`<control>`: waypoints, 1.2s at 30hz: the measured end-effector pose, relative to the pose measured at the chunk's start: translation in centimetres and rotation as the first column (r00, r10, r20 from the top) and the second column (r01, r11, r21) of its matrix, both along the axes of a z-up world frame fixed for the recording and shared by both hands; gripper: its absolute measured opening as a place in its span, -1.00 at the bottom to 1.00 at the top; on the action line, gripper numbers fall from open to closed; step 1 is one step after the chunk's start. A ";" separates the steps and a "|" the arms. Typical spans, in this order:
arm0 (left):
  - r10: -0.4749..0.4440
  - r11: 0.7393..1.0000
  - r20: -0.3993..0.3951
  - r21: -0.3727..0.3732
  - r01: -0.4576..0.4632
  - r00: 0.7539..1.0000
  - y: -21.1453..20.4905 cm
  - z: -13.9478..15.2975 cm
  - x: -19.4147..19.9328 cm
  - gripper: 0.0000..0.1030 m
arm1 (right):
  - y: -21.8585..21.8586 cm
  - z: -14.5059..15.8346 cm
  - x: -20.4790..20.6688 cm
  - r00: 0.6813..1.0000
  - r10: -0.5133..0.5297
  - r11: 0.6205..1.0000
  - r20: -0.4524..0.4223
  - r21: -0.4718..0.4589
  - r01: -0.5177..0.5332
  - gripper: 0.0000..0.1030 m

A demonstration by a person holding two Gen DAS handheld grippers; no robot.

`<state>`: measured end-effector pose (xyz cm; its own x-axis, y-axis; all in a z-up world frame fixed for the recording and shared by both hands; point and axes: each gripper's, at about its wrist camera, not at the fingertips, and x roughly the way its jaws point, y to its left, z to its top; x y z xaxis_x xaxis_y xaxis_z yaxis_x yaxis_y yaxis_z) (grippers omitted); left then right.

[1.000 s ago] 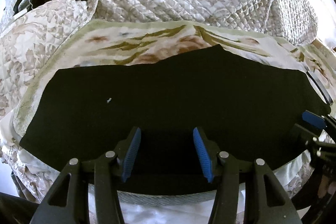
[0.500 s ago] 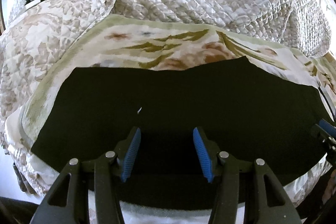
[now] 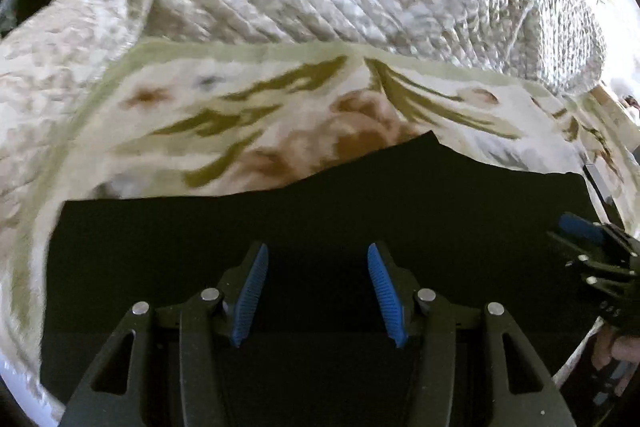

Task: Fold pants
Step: 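Lower both open grippers onto the edge of the black pants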

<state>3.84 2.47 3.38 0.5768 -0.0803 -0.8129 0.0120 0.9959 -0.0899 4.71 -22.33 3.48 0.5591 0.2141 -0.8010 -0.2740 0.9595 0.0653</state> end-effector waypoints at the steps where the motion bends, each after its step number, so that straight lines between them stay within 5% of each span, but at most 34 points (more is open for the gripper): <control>1: 0.002 1.000 -0.022 0.001 -0.002 1.000 -0.1 -0.5 0.8 0.07 | 0.2 -0.6 0.8 1.000 -0.004 1.000 -0.019 -0.017 0.003 0.20; 10: 0.021 0.999 -0.036 -0.044 -0.022 0.999 -1.0 -1.1 3.1 0.07 | 1.9 -0.1 3.2 0.999 0.013 1.000 -0.032 0.028 -0.012 -0.07; 17: 0.022 0.999 -0.009 -0.025 -0.023 1.000 -1.3 -1.5 4.2 0.09 | 2.0 -1.4 5.7 0.998 -0.023 1.000 -0.055 0.018 0.024 -0.09; 26: 0.037 0.999 0.062 0.026 -0.038 0.997 -0.6 0.4 2.4 0.09 | -1.9 0.5 4.1 0.991 -0.137 0.990 0.014 0.036 0.136 -0.10; 31: 0.082 0.994 0.053 0.073 -0.086 0.995 1.5 -0.1 2.0 0.09 | -4.9 -0.8 4.1 0.974 -0.223 0.975 -0.030 0.005 0.224 -0.10; 36: 0.125 0.991 0.072 0.039 -0.128 0.990 3.1 0.9 0.3 0.09 | -4.0 1.2 1.7 0.987 -0.160 0.985 0.017 0.076 0.158 -0.09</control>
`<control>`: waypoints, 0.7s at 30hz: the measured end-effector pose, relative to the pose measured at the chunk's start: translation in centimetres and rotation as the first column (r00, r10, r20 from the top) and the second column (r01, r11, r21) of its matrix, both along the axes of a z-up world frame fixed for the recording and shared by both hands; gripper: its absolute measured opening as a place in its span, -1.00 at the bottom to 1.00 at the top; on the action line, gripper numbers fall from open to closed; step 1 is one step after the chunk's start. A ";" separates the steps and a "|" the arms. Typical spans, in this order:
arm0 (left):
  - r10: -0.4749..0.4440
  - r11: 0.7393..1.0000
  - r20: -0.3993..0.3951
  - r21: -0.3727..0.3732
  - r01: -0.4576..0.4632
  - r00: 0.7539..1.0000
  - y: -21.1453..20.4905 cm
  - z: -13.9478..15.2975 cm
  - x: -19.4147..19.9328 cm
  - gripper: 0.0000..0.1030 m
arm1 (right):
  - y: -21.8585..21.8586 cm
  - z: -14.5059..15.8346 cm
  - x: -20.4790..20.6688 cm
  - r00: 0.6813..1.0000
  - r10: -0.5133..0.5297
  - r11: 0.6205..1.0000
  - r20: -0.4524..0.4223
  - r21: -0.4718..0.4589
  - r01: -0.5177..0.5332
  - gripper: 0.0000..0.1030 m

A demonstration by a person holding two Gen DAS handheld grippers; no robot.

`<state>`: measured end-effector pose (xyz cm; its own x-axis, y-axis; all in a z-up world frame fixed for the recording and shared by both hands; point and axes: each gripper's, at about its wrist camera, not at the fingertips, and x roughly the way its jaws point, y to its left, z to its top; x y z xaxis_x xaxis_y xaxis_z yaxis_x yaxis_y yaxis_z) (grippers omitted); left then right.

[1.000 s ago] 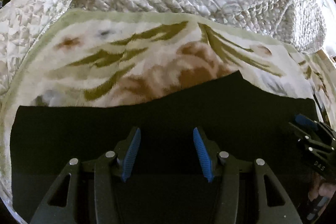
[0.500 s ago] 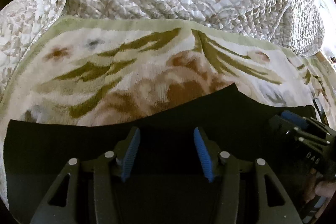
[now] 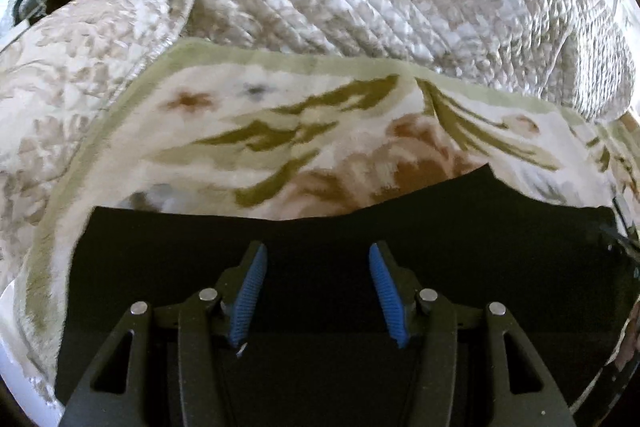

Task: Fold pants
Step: 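Lower both open grippers onto the edge of the black pants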

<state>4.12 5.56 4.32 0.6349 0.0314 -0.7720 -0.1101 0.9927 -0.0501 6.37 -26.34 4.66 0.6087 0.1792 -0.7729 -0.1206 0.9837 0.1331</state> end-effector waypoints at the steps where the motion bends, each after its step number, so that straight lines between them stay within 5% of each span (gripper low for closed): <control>1: -0.001 1.000 0.013 0.003 0.001 1.000 0.0 0.4 -0.6 0.09 | 0.4 0.3 -0.6 1.000 0.020 1.000 0.010 0.006 -0.020 -0.09; 10: 0.038 0.999 0.016 0.033 -0.039 0.999 1.9 -0.8 -6.3 0.09 | 5.1 -1.0 -6.6 0.972 0.236 0.972 -0.010 0.028 -0.235 -0.08; 14: 0.024 0.999 0.015 0.038 -0.025 1.000 2.7 -1.6 -7.1 0.10 | 6.4 -1.6 -7.3 0.961 0.277 0.960 -0.005 -0.046 -0.277 -0.03; 21: 0.080 0.997 0.024 0.015 -0.080 0.997 5.3 -0.6 -7.4 0.10 | 8.0 -0.7 -7.3 0.943 0.334 0.943 0.011 0.002 -0.334 -0.03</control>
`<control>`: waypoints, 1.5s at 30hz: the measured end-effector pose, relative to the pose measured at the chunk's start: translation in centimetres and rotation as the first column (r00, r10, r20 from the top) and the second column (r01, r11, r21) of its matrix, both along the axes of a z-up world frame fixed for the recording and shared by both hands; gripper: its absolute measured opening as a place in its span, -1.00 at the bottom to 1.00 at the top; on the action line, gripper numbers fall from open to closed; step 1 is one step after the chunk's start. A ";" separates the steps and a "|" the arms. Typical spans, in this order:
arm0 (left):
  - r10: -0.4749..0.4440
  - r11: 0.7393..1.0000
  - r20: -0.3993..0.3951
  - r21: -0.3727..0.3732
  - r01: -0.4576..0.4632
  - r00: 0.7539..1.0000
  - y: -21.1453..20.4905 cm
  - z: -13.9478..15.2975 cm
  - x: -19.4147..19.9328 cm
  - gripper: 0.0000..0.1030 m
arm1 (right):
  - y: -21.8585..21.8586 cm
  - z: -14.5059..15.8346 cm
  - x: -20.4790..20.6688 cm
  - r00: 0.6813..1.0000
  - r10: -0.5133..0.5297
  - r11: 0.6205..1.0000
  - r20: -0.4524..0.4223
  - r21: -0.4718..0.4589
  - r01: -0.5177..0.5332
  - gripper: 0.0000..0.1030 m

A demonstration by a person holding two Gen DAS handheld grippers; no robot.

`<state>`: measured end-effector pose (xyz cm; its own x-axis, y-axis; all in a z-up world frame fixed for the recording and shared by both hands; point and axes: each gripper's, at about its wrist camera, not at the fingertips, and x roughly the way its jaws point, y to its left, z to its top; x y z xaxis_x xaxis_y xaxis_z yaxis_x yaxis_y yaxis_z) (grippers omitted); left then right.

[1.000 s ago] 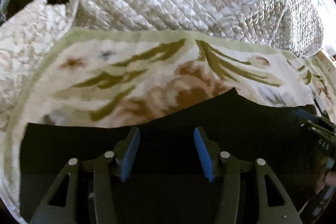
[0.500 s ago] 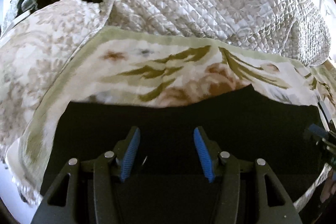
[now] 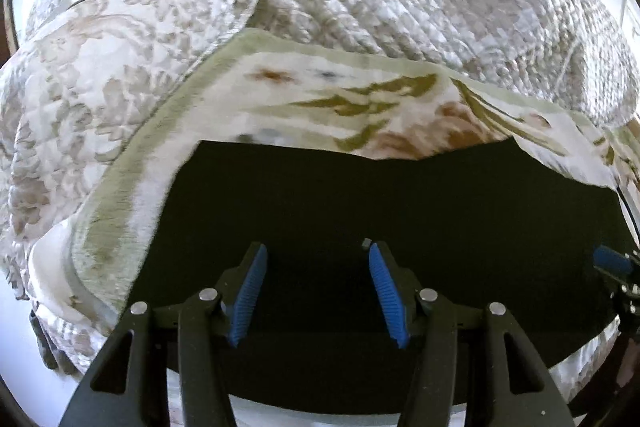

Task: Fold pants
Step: 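Lower both open grippers onto the edge of the black pants, then grasp the black pants edge with the left gripper while the right gripper grasps it too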

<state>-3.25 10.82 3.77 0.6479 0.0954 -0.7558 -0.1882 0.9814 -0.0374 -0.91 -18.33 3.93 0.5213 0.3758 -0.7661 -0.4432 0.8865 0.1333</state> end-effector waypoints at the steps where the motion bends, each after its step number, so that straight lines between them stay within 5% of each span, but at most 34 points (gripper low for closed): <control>1: 0.011 1.000 0.001 -0.007 -0.011 1.000 0.5 0.1 0.0 0.10 | 0.3 0.0 0.0 1.000 0.007 1.000 0.000 -0.001 -0.007 -0.03; 13: 0.179 0.983 0.015 0.040 -0.179 0.984 6.9 -0.9 -0.3 0.21 | 2.6 -0.5 0.9 0.997 0.074 0.997 -0.016 -0.008 -0.074 -0.02; 23: 0.187 0.982 0.039 -0.017 -0.186 0.982 8.3 -2.2 0.0 0.35 | 3.4 -1.1 1.4 0.996 0.091 0.996 -0.018 -0.010 -0.092 -0.02; 26: 0.164 0.986 0.040 -0.016 -0.164 0.986 8.0 -2.2 0.1 0.14 | 3.2 -1.2 1.5 0.996 0.085 0.996 -0.018 0.011 -0.085 -0.02; 28: 0.133 0.991 0.049 -0.022 -0.132 0.990 7.4 -2.1 0.1 -0.27 | 3.0 -1.2 1.5 0.996 0.083 0.996 -0.019 0.023 -0.083 -0.02; 33: 0.095 0.994 0.041 -0.048 -0.093 0.995 6.6 -1.7 0.6 -0.82 | 2.3 -1.1 1.3 0.997 0.075 0.995 -0.029 0.063 -0.073 -0.02; 45: 0.023 0.984 0.085 -0.180 -0.008 0.996 3.0 1.9 0.8 -0.84 | -0.8 -0.3 1.4 0.999 -0.011 0.990 -0.050 0.142 0.018 -0.02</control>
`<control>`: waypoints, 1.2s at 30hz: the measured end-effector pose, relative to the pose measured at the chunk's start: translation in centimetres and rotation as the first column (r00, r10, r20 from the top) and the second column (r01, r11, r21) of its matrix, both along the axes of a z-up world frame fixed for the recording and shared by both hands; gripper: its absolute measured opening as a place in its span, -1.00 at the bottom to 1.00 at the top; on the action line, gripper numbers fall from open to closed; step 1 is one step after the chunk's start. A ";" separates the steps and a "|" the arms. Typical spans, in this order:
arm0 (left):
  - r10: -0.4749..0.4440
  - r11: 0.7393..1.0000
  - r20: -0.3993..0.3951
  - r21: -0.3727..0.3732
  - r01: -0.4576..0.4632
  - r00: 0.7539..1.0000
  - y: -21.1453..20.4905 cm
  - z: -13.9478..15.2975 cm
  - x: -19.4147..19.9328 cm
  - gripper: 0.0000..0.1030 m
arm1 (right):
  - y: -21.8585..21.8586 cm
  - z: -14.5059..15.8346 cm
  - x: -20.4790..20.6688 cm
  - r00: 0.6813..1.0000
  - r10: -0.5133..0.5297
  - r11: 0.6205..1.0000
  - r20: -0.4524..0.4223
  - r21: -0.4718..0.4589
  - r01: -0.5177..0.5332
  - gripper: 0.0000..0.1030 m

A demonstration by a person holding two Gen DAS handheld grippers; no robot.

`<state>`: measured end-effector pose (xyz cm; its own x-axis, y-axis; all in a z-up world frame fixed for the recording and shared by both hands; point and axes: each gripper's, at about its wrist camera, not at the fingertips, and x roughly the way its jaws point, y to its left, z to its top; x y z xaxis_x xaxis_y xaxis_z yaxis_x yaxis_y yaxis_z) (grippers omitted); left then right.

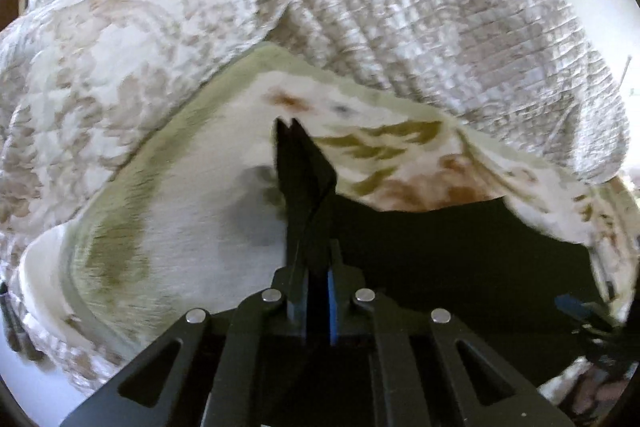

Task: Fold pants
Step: 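Grasp the black pants edge with the left gripper while the right gripper grasps it too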

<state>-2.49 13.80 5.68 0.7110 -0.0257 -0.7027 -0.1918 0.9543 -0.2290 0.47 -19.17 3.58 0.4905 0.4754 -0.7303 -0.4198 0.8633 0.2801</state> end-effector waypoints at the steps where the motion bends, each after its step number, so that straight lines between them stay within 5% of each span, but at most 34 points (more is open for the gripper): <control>1: -0.014 1.000 0.004 -0.017 0.014 1.000 -0.5 0.3 0.2 -0.85 | -0.3 0.1 0.1 1.000 -0.007 1.000 0.000 0.007 0.007 -0.02; 9: -0.194 0.971 0.019 -0.139 0.194 0.981 -9.0 1.5 3.2 -0.85 | -3.3 0.6 -0.2 0.997 -0.070 0.996 0.014 0.051 0.070 -0.02; 16: -0.353 0.920 -0.035 -0.195 0.340 0.935 -17.3 -1.3 5.5 -0.85 | -6.0 0.2 0.1 0.990 -0.140 0.988 -0.006 0.072 0.140 -0.02; 20: -0.407 0.899 -0.092 -0.214 0.381 0.909 -19.3 -3.4 5.3 -0.83 | -7.0 -0.2 0.2 0.985 -0.170 0.983 -0.023 0.072 0.172 -0.02; 25: -0.473 0.857 -0.054 -0.261 0.445 0.879 -19.0 -1.8 3.9 -0.71 | -7.2 -0.3 0.1 0.985 -0.167 0.981 -0.032 0.090 0.169 -0.02; 31: -0.397 0.900 0.016 -0.187 0.393 0.918 -15.2 1.7 2.9 -0.42 | -5.6 -0.2 0.0 0.993 -0.097 0.982 -0.062 0.154 0.106 -0.02; 36: -0.291 0.956 -0.010 -0.024 0.291 0.957 -11.5 2.1 3.7 -0.34 | -3.0 -0.8 1.2 0.993 -0.029 0.982 -0.114 0.180 0.050 -0.02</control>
<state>1.22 2.28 7.81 0.6607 -0.2457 -0.7093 0.0901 0.9641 -0.2499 1.62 -22.19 2.82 0.4330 0.5874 -0.6837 -0.3440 0.8088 0.4770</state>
